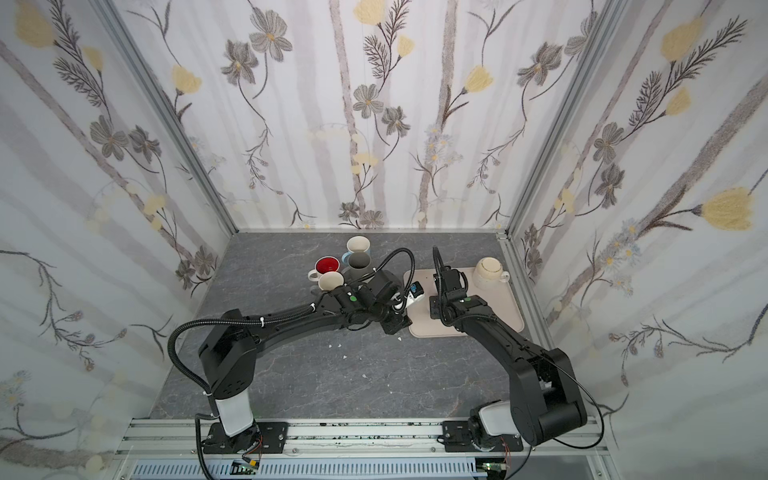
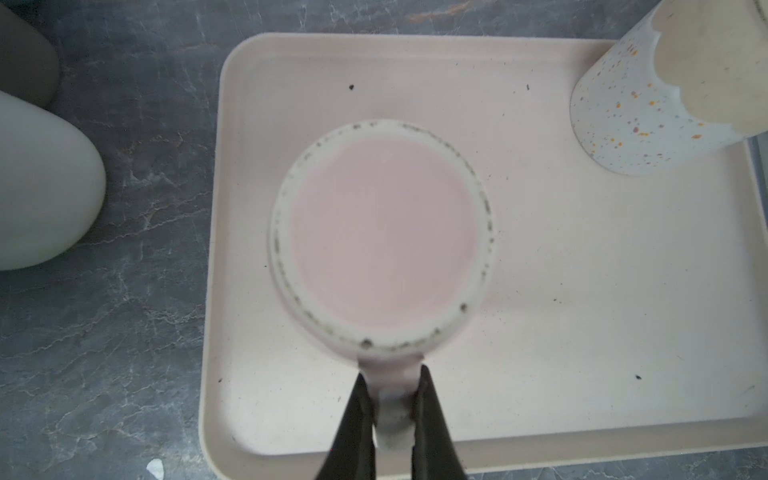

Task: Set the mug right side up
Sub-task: 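Lift pink mug off tray with right gripper toward the open left gripper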

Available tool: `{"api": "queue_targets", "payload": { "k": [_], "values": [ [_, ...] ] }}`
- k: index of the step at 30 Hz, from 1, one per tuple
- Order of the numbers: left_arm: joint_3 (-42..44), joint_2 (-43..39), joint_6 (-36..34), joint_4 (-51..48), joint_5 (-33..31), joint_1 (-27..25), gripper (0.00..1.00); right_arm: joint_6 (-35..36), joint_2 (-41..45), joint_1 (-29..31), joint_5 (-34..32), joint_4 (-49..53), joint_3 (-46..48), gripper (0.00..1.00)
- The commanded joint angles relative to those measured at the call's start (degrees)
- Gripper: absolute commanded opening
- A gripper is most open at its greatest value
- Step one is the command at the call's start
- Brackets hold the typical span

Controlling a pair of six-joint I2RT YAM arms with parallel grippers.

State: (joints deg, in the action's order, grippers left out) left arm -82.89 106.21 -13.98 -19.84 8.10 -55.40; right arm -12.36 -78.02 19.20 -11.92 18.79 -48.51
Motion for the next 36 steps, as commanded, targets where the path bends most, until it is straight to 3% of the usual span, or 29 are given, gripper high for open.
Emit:
{"api": "queue_targets", "payload": {
  "k": [1,17,27,30,36],
  "values": [
    [0.6,-0.7,0.5,1.5,-0.8,0.1,0.58,0.2,3.3,0.0,0.4,-5.8,1.0,0.0],
    [5.7,-6.2,3.6,7.3,-5.4,0.2,0.61,-8.6,15.4,-0.5,9.4,-17.7,7.4,0.0],
    [18.1,-19.0,8.4,24.4,-10.5,1.5,0.74,-14.9,23.0,-0.7,21.8,-32.4,10.9,0.0],
    [24.0,-24.5,11.1,31.8,-8.2,3.1,0.78,-16.8,24.3,-0.8,26.7,-38.9,11.8,0.0],
    [35.6,-33.0,22.0,49.9,7.9,10.4,0.83,-22.9,24.3,-0.8,36.5,-52.6,12.7,0.0]
  ]
}}
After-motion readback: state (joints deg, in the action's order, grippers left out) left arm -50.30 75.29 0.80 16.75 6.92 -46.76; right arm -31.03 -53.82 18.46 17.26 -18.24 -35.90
